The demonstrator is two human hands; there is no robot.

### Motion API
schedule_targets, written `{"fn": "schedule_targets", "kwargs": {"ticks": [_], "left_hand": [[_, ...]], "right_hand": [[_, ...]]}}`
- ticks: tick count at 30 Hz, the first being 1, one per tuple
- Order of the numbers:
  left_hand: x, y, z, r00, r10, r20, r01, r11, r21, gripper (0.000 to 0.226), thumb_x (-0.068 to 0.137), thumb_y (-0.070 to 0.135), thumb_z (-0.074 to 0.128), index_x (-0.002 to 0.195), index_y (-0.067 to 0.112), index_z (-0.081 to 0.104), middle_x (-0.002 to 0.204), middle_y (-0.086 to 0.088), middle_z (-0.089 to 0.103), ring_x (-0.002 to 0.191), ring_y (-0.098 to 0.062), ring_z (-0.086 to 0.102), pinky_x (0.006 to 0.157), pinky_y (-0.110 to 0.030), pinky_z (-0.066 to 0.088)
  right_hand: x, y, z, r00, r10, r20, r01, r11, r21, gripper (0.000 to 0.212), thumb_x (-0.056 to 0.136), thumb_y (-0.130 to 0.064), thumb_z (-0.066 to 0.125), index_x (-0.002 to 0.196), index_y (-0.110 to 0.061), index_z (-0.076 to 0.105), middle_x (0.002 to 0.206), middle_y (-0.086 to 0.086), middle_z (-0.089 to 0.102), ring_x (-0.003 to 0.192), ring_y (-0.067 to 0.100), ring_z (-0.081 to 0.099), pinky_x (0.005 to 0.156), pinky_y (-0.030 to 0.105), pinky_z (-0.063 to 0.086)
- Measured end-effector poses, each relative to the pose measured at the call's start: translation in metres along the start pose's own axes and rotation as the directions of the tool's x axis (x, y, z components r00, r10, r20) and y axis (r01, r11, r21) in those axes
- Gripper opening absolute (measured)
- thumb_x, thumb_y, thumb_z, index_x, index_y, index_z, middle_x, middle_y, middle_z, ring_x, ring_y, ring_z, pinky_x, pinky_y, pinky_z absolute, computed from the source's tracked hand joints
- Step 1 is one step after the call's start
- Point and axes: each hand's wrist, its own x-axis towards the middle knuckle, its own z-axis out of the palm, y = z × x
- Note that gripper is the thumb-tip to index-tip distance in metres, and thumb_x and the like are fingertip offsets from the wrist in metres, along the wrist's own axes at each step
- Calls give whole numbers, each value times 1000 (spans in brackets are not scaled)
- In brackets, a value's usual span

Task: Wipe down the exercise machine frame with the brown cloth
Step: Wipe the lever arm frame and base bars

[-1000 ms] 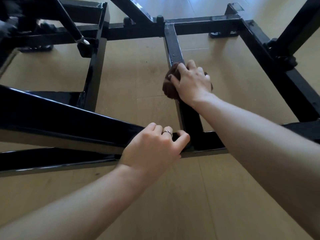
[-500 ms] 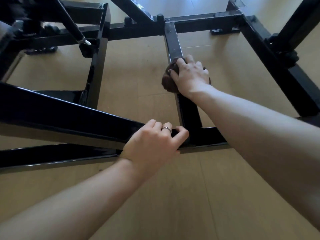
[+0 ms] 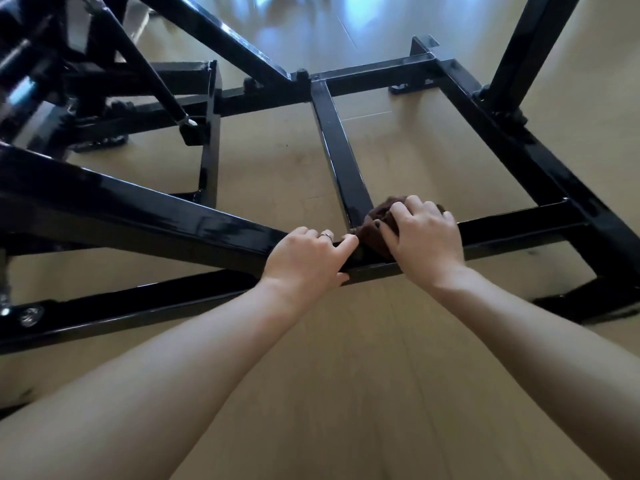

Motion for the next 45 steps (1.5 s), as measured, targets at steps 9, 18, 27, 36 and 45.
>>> {"fn": "schedule_targets", "kwargs": {"ticks": [9,18,27,36,45], "left_hand": [[-42,-13,-7,996,85,-14,-82,982,168,57,105,14,39,157,-1,20,159,-25,35,150,-39,31,127,-47,15],[-150,-46,-19,950,304,-68,-303,953,25,49,95,8,37,137,2,62,140,-20,61,134,-33,56,121,-45,25],[-231,-91,-19,682,-513,521,719,342,-605,70,91,33,69,154,27,37,142,4,55,125,-15,55,92,-24,48],[-283,-99,-25,490,-290,822,493,-685,-536,41,97,53,57,123,26,71,114,0,77,106,-17,74,99,-41,55],[-289,-108,-38,521,-236,820,529,-665,-527,36,101,52,53,116,25,72,105,1,79,96,-13,76,80,-31,61]], "right_hand": [[-63,-31,-1,961,269,-72,-262,961,93,32,104,-38,51,103,-8,63,109,15,60,97,38,58,80,49,46],[-131,-104,-12,994,-18,109,-22,933,360,29,100,-42,56,106,-15,65,104,2,58,89,22,60,76,37,49],[-90,-253,-30,917,-83,389,-329,392,859,31,106,-48,44,113,-22,58,115,-1,55,99,16,61,90,45,57],[-84,-323,-47,800,-285,528,-527,86,846,32,105,-56,44,103,-31,63,97,-5,71,92,15,69,81,43,60],[-85,-321,-74,633,-332,700,-699,145,700,23,104,-42,55,120,-28,65,108,4,76,100,25,73,94,48,59]]}}
